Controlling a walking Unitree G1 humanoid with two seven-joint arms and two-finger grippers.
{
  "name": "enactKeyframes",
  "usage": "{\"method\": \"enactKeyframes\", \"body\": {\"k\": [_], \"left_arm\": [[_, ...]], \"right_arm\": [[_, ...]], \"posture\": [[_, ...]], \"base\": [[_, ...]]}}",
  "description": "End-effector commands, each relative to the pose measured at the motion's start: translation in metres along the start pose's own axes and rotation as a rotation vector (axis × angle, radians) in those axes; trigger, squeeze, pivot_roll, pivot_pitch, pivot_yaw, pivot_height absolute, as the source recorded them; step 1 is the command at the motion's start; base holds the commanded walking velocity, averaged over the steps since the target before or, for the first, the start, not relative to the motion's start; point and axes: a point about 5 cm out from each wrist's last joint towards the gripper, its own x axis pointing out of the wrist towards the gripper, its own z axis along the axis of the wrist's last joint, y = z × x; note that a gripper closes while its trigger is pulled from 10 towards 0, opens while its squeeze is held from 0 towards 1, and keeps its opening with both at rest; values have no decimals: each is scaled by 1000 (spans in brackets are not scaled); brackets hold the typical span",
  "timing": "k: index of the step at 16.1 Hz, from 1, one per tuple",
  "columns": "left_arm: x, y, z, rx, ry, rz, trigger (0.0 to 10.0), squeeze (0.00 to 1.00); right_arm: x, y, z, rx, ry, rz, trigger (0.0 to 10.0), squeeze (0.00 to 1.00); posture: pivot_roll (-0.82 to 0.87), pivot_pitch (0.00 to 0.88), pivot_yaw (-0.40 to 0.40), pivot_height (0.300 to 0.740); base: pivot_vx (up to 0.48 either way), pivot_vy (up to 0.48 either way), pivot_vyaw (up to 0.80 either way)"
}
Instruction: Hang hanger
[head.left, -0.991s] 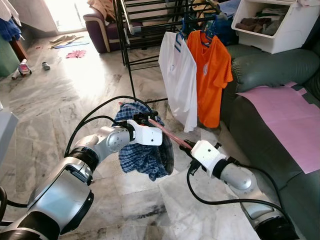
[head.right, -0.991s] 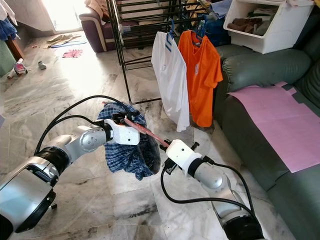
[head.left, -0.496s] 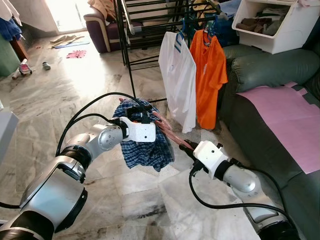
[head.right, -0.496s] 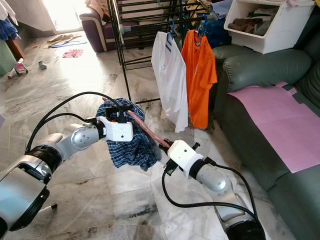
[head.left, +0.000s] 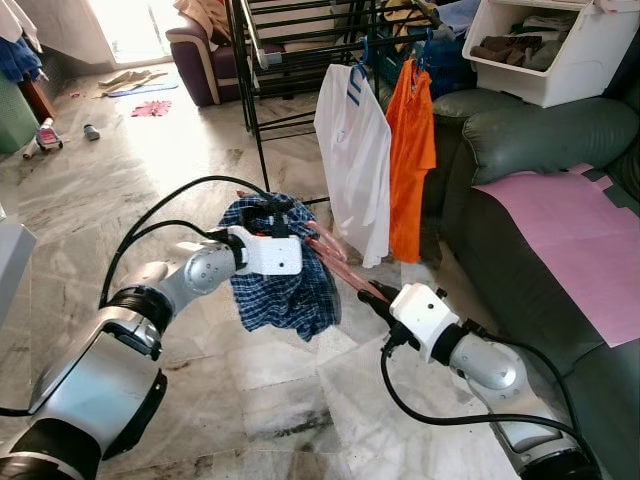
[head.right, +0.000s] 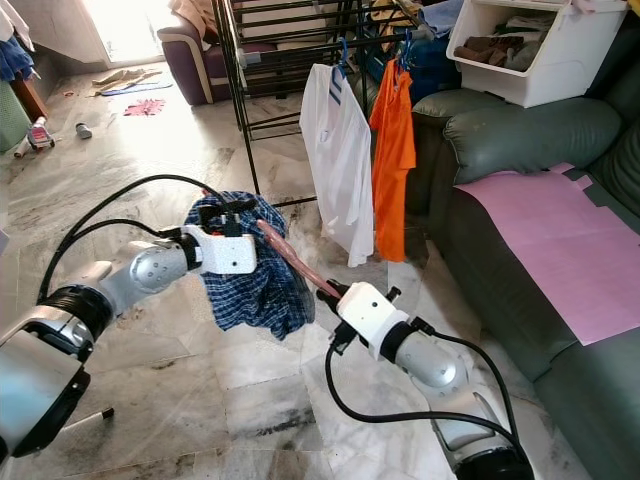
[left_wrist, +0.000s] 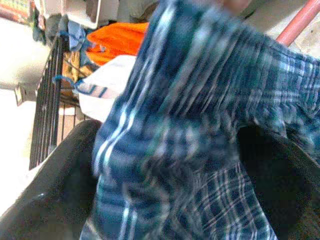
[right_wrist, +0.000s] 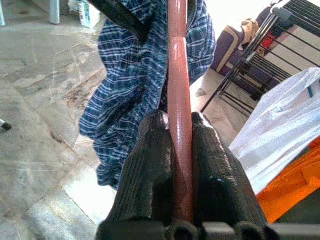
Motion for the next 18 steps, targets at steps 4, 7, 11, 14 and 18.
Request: {"method": "enactKeyframes", "body": {"k": [4,7,11,14,18], "left_arm": [[-5,5,-1,-36,-38,-12,10000,1000],[-8,7,-1,-32,-57,10,10000,647],[-17,10,-9,-30,-54,-10,10000,0],[-20,13,-11,-3,-48,-29,10000,0],[-22,15,-12,32,-55,-103,10000,0]], "right_arm": [[-2,-4,10,-12,-59,-16,0,0],[2,-6,10,7,-65,-53,0,0],[-2,-6,8,25,-63,-33,0,0],[-5,-3,7,24,-65,12,0,0],[-18,4,1,33,-36,98,0,0]], "posture": [[-93,7,60,740],[-87,2,58,740],[-81,0,51,740],[-81,0,52,740],[-87,0,63,740]], "base": [[0,0,0],[0,0,0],[0,0,0],[0,0,0],[0,0,0]]}}
